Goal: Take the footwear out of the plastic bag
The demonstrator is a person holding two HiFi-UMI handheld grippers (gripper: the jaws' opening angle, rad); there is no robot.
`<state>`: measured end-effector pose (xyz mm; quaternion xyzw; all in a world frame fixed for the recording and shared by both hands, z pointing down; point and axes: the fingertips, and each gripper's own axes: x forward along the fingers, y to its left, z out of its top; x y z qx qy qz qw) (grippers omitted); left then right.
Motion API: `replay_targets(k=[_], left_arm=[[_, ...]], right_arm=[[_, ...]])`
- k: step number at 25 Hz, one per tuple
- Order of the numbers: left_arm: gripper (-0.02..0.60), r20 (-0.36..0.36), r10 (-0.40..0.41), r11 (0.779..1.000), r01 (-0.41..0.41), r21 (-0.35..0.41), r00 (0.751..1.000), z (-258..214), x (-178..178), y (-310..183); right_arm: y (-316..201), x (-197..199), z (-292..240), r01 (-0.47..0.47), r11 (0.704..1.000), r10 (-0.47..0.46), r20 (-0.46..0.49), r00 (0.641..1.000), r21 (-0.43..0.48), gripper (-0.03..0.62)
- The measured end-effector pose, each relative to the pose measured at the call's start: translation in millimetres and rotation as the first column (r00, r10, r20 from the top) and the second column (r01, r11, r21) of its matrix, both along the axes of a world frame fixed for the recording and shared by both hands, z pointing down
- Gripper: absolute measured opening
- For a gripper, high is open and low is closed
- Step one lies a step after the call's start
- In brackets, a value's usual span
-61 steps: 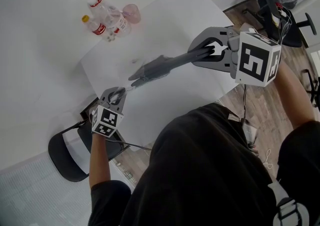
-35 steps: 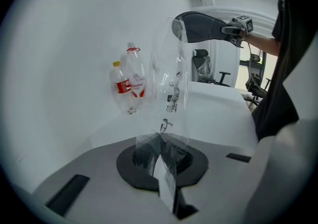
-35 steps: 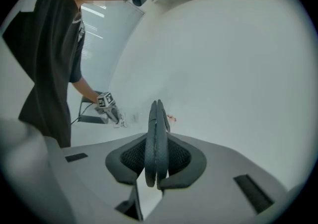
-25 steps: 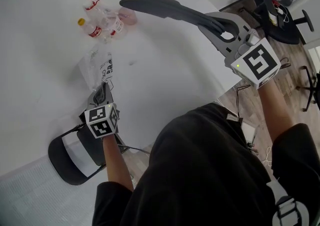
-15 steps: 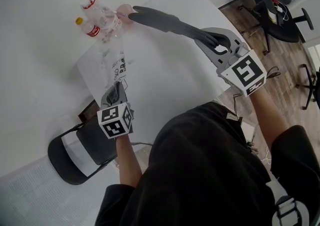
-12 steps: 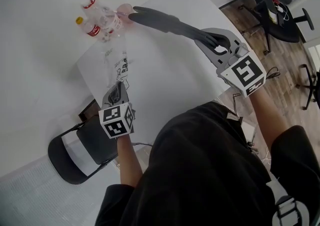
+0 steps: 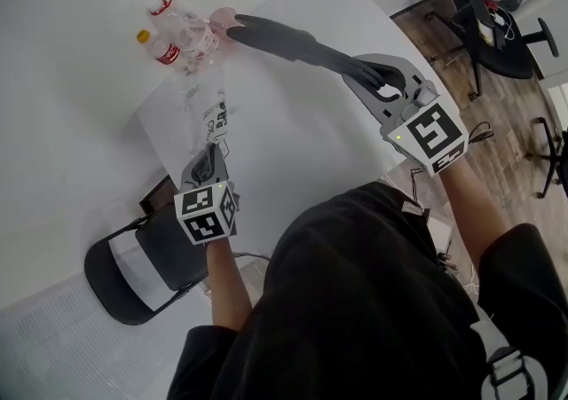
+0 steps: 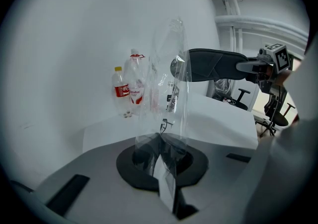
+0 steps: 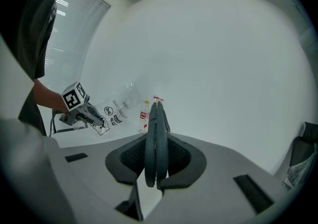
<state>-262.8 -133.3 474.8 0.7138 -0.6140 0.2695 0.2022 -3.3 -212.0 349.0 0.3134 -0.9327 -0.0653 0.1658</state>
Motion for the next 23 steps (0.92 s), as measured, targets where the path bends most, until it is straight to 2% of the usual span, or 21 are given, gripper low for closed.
replay_targets(k=[23], left_arm=[[0.025,0.013,0.010,1.000,-0.010,-0.005,1.000,-5.3,5.3,-2.5]], right_arm=[[0.5,-1.5,-0.6,0.014,1.000,-0.014,-0.005,1.000,0.003,0.075]])
